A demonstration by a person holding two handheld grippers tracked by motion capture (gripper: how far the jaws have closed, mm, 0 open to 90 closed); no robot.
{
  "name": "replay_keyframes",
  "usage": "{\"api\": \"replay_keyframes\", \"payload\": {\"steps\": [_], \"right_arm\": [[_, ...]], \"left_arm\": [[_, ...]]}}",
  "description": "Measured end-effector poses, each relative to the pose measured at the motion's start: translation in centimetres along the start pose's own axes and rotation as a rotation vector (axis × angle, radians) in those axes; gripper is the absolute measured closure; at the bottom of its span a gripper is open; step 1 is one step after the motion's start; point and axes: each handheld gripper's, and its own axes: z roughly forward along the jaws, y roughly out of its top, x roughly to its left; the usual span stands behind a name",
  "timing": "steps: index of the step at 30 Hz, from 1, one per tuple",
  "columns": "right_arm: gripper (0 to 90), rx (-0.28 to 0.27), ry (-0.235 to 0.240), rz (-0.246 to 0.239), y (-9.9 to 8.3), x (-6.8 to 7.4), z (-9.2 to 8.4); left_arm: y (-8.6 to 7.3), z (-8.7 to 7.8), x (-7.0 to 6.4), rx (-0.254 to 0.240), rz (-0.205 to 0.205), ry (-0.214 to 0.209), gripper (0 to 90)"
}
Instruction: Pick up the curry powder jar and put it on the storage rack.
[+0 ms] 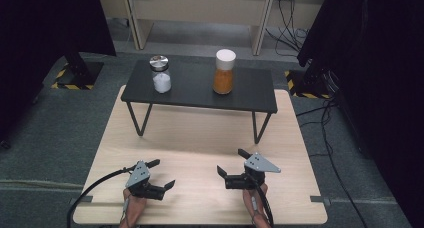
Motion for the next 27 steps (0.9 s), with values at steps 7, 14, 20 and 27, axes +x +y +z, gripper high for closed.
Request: {"api": "replay_keyframes", "payload": {"steps": [7, 14, 20, 27], "right_arm": [[0.6, 0.015, 0.004, 0.012, -2.0, -0.3, 0.6], [0.6, 0.057, 0.037, -0.014, -2.6, -0.2, 1.7], [0.6, 0.064, 0.031, -0.033, -3.0, 0.0, 2.1], [0.8, 0.078, 0.036, -0.038, -3.5, -0.1, 2.7]], "left_arm": [[0.0, 0.0, 0.0, 0.001, 0.001, -0.001, 2.8], [0.0, 0.0, 0.0, 0.002, 0.000, -0.001, 2.8], [0.0, 0.0, 0.0, 0.002, 0.001, -0.002, 2.7], [0.0, -0.1, 0.0, 0.004, 0.001, -0.003, 2.6]]}}
